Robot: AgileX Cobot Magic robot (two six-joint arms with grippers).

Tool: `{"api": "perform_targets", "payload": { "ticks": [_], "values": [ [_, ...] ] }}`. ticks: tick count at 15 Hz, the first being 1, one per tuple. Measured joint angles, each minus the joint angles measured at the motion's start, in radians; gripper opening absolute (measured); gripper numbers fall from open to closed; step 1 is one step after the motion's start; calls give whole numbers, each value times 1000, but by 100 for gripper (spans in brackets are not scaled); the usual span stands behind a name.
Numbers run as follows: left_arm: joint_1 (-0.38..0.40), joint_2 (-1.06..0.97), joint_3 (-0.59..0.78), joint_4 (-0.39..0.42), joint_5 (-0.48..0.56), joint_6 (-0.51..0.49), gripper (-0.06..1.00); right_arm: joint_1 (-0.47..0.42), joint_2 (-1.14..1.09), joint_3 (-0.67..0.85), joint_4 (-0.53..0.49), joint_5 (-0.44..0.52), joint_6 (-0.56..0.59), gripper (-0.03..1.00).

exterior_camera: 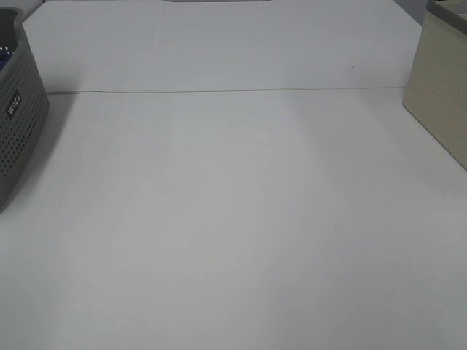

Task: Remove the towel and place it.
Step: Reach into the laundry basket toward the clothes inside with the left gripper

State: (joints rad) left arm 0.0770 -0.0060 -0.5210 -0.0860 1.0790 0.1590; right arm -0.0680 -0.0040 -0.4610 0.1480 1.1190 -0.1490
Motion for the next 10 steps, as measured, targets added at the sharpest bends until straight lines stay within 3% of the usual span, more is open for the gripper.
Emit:
{"api": "perform_targets", "payload": {
  "ticks": [3, 6, 10],
  "values": [
    [0, 26, -32, 0, 36, 19, 99, 0, 0, 0, 0, 0, 0, 75],
    [0, 308, -159, 4, 120, 297, 99, 0, 0, 0, 0, 0, 0, 75],
    [0, 648, -415, 6, 142, 478, 99, 0, 0, 0, 0, 0, 0, 75]
  ]
}}
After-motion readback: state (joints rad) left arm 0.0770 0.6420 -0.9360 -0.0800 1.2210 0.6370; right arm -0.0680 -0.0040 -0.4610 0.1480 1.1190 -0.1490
